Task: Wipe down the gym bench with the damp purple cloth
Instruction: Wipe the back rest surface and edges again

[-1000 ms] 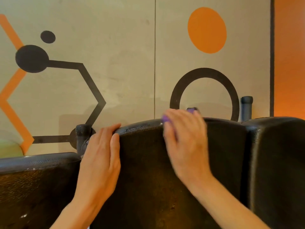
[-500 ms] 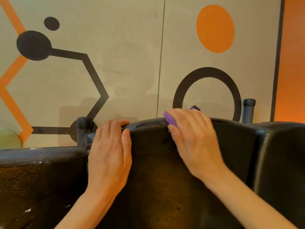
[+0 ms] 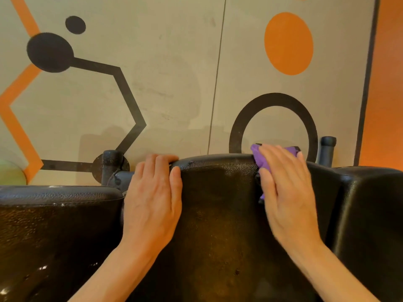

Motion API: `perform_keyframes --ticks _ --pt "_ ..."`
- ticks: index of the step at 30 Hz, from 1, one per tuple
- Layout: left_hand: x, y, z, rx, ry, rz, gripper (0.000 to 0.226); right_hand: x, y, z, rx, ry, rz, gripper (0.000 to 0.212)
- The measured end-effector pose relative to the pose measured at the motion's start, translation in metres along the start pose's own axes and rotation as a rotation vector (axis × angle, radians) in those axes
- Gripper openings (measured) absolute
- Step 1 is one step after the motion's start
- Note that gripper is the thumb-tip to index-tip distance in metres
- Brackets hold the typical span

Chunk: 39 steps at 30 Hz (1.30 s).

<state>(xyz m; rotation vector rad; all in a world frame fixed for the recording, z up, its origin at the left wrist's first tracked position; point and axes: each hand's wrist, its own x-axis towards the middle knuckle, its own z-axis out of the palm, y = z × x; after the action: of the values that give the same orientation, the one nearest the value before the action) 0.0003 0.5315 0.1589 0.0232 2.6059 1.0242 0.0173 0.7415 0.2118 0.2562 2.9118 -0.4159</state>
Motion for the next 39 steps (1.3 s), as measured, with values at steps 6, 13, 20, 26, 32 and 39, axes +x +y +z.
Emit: perform_keyframes --ticks 6,13,20,26,32,39 --pt "-0.001 0.001 -0.002 0.006 -0.007 0.003 0.041 0.004 -0.060 0.028 -0.081 -0.111 -0.296 0.041" --pt "0.001 0.002 -0.001 0.023 0.007 -0.014 0.043 0.004 -0.024 0.005 -0.015 -0.043 -0.070 0.041" --pt "0.001 0.002 -0.002 0.055 -0.002 -0.015 0.044 0.010 0.000 -0.007 -0.071 -0.170 -0.236 0.043" --pt "0.000 0.003 -0.001 0.084 -0.003 -0.033 0.041 0.011 -0.054 0.019 -0.025 0.046 0.000 0.034" --pt "-0.010 0.010 -0.037 0.182 -0.136 0.000 0.049 0.016 -0.048 0.010 -0.029 -0.144 -0.202 0.040" --pt "-0.035 -0.037 -0.065 0.462 -0.062 0.015 0.039 0.014 -0.102 0.043 -0.172 0.008 -0.108 0.031"
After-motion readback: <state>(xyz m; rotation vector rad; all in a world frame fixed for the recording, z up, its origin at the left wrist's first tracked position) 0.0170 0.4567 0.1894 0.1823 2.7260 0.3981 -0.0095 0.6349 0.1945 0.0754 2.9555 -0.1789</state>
